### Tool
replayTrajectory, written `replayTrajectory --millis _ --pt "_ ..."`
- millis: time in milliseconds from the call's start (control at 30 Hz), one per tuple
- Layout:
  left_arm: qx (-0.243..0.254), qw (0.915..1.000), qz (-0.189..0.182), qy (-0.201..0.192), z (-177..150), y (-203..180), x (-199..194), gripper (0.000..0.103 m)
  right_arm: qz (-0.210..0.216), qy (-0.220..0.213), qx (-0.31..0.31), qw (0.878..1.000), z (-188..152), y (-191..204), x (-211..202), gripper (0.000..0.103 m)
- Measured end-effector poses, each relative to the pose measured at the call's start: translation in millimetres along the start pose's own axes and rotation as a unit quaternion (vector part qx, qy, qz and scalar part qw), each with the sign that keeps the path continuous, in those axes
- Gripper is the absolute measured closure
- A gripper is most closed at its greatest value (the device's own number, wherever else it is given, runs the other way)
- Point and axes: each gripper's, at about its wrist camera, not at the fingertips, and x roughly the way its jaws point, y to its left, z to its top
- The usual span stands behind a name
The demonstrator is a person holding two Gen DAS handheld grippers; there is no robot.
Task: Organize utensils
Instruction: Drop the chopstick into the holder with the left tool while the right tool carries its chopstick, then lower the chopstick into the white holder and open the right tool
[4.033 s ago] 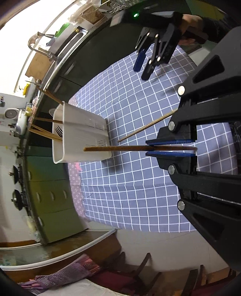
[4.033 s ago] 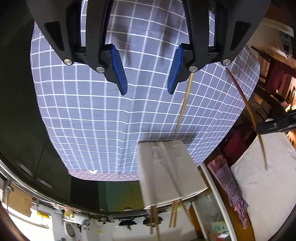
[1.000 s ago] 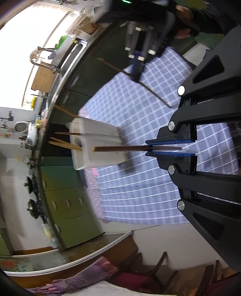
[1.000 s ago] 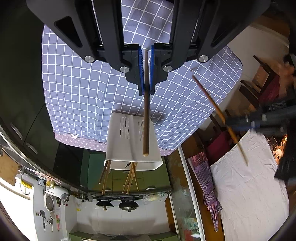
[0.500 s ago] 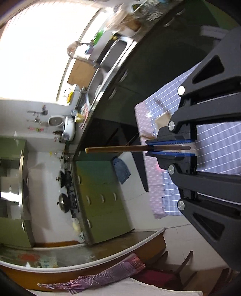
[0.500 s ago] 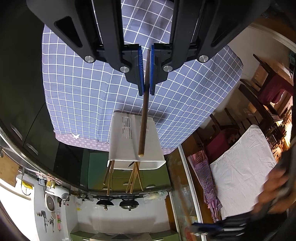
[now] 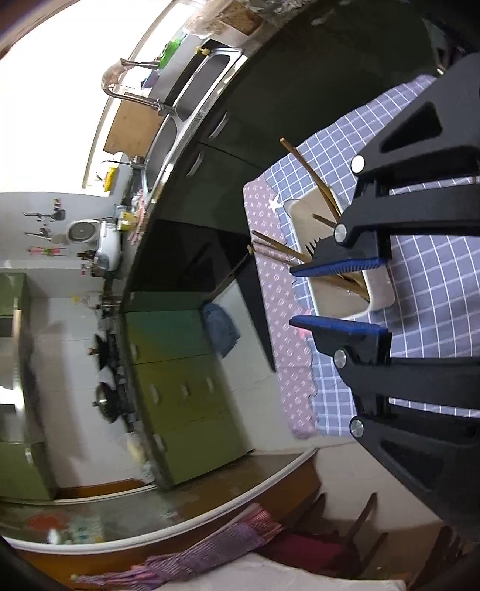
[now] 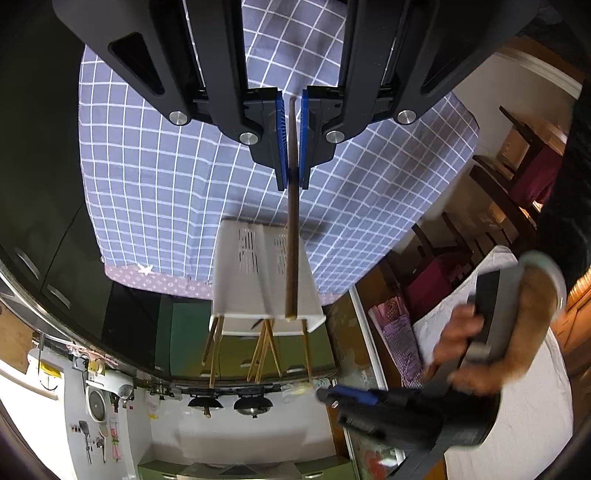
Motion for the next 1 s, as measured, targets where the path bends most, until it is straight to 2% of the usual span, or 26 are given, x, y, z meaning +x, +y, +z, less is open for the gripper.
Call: replayTrajectory --millis 100,267,400,433,533,667,700,800,933,1000 --pt "-0.002 0.9997 -0.007 -0.025 -16 2 -27 0.083 0.002 -0.015 -0.002 1.0 19 1 -7 0.096" --pt "-0.003 0.9984 -0.024 -0.051 -68 4 -72 0.082 -0.001 -0.071 -0.009 0.997 79 2 -32 0.096" --pt "-0.007 0.998 -0.039 -0.049 -111 7 -93 0.079 -0.017 -0.133 -0.012 0.991 133 5 -54 0.096" --pt "-0.01 0.9979 -0.045 -0.046 -119 8 -96 0.076 -0.02 -0.144 -0.009 0.989 144 6 -55 0.096" --pt "-0.022 0.9973 -0.05 -0.049 -144 13 -107 0.076 -0.041 -0.169 -0.002 0.985 175 1 -53 0.096" --pt "-0.037 0.9967 -0.038 -0.061 -171 18 -119 0.068 -0.075 -0.158 -0.001 0.985 198 -7 -28 0.096" --pt "-0.042 0.9966 -0.032 -0.063 -179 19 -121 0.062 -0.085 -0.147 -0.001 0.985 200 -9 -16 0.096" --pt "-0.056 0.9955 -0.011 -0.076 -195 21 -128 0.056 -0.095 -0.116 0.003 0.989 202 -18 16 0.096" --pt "-0.081 0.9916 -0.002 -0.101 -209 23 -140 0.023 -0.095 -0.078 0.01 0.992 190 -26 57 0.096" --pt "-0.079 0.9889 0.018 -0.124 -216 20 -149 0.018 -0.095 -0.066 0.009 0.993 184 -26 68 0.096"
